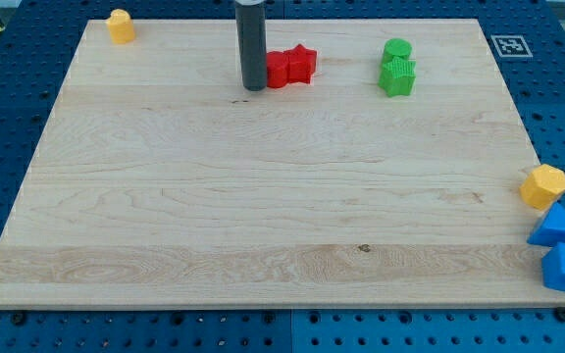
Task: Slide the red circle below the red star
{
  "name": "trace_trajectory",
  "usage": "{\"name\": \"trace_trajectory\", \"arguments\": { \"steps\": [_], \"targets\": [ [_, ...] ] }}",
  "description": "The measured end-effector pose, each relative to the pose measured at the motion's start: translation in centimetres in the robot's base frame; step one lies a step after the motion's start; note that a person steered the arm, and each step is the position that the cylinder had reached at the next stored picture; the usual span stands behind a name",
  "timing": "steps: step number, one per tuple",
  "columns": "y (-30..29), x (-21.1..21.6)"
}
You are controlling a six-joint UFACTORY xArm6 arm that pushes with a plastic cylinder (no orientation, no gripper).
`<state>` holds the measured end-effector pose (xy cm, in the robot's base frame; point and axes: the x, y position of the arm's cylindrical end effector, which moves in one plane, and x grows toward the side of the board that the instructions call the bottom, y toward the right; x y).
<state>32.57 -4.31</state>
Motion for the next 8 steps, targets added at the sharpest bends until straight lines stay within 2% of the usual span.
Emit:
{"name": "trace_trajectory", "arguments": {
  "steps": [2,3,6,8],
  "targets": [
    [-1.6,-4.2],
    [-0.6,-4.1],
    [2.8,-1.9],
    [2.8,1.2]
  ]
}}
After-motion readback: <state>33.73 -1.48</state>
